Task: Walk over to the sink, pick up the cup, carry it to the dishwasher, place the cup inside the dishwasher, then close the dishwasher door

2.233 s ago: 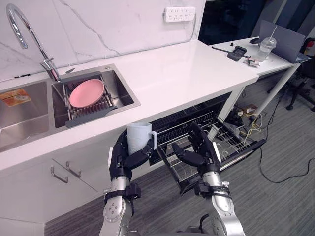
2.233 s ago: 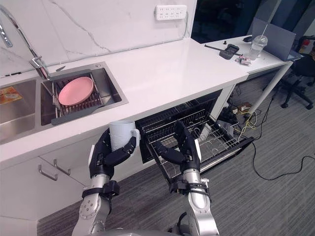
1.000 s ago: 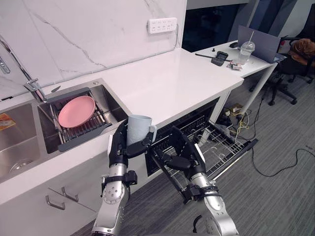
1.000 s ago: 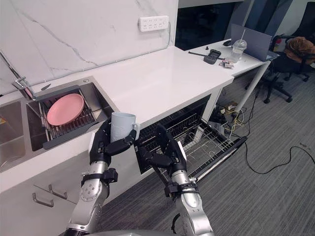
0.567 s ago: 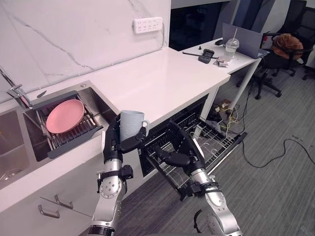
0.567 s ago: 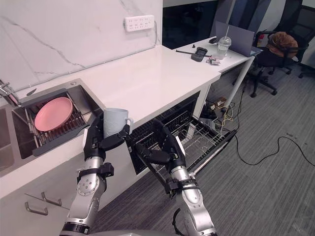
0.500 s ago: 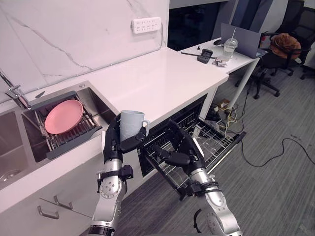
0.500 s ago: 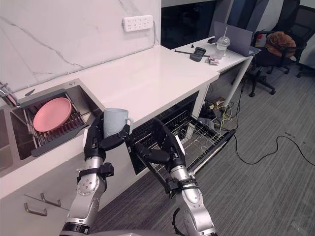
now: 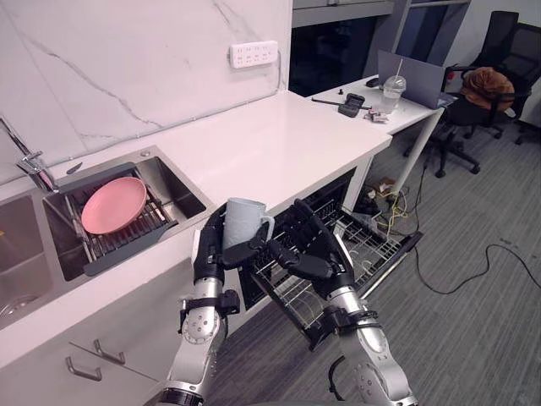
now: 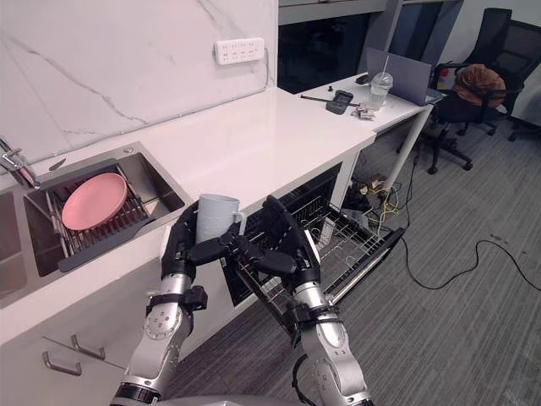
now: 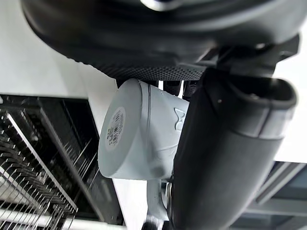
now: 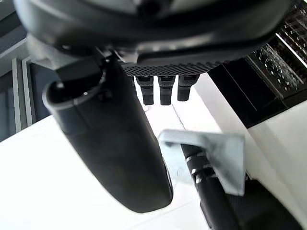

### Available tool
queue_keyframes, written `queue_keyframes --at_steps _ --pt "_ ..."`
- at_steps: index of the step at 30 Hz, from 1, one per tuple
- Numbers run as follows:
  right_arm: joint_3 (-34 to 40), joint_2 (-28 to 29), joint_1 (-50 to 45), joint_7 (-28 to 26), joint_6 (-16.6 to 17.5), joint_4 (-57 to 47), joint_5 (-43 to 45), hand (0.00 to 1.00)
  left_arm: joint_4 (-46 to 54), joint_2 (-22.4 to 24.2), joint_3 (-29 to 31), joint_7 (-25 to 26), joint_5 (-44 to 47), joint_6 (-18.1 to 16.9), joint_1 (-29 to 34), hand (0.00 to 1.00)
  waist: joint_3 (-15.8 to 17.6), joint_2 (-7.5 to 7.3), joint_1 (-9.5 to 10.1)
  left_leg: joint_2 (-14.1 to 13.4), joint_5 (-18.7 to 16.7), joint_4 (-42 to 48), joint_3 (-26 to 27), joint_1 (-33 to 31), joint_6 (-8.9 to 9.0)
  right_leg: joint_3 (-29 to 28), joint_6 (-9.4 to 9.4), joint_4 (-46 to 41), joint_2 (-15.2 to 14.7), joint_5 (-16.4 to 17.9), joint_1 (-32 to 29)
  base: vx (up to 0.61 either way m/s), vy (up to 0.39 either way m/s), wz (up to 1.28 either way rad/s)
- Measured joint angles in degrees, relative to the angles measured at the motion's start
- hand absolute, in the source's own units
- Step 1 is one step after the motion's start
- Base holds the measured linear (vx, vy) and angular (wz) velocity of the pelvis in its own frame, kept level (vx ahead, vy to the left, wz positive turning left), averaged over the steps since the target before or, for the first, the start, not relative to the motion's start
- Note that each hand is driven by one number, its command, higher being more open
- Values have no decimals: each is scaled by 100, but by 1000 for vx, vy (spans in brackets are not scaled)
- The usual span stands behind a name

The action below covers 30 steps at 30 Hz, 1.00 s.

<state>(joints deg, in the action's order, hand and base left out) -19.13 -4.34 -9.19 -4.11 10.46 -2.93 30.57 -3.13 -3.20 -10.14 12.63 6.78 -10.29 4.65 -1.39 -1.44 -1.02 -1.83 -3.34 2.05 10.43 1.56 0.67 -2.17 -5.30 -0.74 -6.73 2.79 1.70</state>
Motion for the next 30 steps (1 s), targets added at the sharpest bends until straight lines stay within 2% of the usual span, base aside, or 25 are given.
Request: queue_keyframes --at_steps 4,18,23,30 --pt "-116 15 21 0 0 17 249 90 32 27 -248 -144 2 0 0 30 -2 1 6 5 63 -84 -57 2 8 59 1 1 1 0 -2 -22 -19 7" --pt "-215 62 209 99 109 457 636 90 339 27 -715 -175 2 0 0 30 -42 0 14 37 266 -337 -232 3 7 242 4 -1 -16 2 -20 -20 -13 7" --pt "-227 99 220 210 168 458 878 90 342 -162 -1054 -166 3 0 0 30 -132 -3 24 34 274 -322 -273 -35 7 282 4 -1 -19 2 -19 -20 -10 5" --pt "-236 98 373 273 190 578 1229 90 342 -260 -1178 -168 3 -1 -1 30 -151 -20 26 23 276 -281 -299 -69 10 304 6 -26 -12 1 -8 -7 -3 1"
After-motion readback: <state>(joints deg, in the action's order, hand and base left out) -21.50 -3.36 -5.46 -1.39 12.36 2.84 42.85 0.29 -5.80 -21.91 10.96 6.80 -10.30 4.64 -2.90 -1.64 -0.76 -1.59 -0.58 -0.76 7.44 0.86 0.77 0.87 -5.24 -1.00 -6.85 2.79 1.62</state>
